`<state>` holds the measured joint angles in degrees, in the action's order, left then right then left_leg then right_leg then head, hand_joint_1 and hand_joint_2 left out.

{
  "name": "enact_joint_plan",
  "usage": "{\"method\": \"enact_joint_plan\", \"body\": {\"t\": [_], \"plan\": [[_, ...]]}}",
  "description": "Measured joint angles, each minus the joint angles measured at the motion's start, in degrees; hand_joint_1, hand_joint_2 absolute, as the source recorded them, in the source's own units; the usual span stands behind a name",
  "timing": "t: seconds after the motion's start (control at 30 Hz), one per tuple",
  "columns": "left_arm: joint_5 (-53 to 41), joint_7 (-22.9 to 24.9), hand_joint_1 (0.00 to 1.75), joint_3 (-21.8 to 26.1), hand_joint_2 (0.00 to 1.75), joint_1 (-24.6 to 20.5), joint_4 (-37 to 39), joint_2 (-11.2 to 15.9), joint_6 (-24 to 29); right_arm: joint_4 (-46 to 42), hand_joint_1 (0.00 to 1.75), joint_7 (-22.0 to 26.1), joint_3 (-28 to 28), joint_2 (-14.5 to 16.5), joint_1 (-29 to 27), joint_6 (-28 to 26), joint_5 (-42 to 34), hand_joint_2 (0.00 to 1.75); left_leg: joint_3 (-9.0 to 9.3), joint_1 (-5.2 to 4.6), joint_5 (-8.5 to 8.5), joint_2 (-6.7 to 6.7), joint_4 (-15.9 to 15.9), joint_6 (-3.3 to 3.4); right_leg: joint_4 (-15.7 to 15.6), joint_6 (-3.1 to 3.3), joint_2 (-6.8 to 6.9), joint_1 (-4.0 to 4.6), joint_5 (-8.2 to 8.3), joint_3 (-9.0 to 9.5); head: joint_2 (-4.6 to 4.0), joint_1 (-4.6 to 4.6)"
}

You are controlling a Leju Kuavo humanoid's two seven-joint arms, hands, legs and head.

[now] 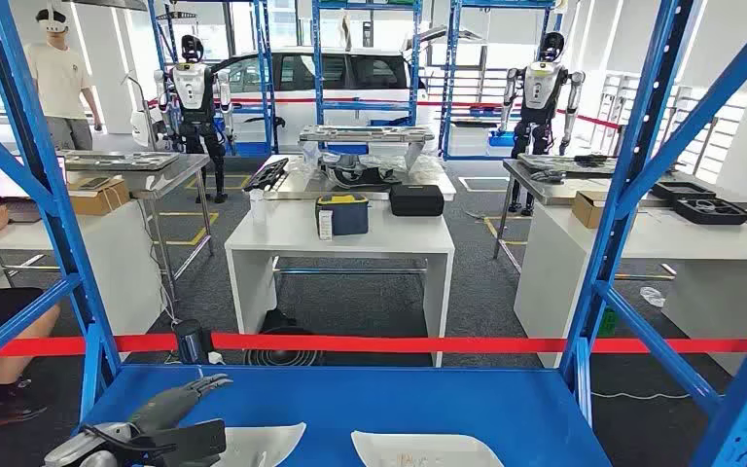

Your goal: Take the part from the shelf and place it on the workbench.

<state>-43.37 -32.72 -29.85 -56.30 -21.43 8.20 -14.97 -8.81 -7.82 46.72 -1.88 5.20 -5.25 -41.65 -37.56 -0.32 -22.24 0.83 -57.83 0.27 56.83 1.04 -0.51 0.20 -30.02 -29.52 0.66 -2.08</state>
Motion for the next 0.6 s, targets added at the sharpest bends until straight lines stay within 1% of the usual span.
{"method": "enact_joint_plan", "body": {"t": [0.2,0.33,0.6], "plan": [[0.21,-1.12,0.0,-1.89,1.75,0.84,0.1,0.31,-2.72,0.0,0.0,0.0,0.09,-0.02,-0.05,0.0,-0.42,1.75,0.06,0.06,0.09,0.0,0.0,-0.12,0.14,-0.02,-0.01,0.04,0.01,-0.02,0.0,-0.01],[-0.16,-0.76,0.0,-3.89,1.75,1.32,0.1,0.35,-2.97,0.0,0.0,-0.02,0.23,-0.02,-0.12,0.0,-0.68,1.75,0.08,0.11,0.11,0.0,0.01,-0.16,0.19,-0.01,-0.01,0.04,0.01,-0.03,0.0,0.0],[-3.85,2.04,0.0,-9.47,1.75,2.15,0.13,0.19,0.89,0.0,0.0,0.04,0.36,-0.02,-0.12,-0.02,-1.03,1.75,0.08,0.15,0.09,0.0,0.03,-0.25,0.26,0.09,-0.01,0.07,-0.06,-0.08,0.0,-0.01]]}}
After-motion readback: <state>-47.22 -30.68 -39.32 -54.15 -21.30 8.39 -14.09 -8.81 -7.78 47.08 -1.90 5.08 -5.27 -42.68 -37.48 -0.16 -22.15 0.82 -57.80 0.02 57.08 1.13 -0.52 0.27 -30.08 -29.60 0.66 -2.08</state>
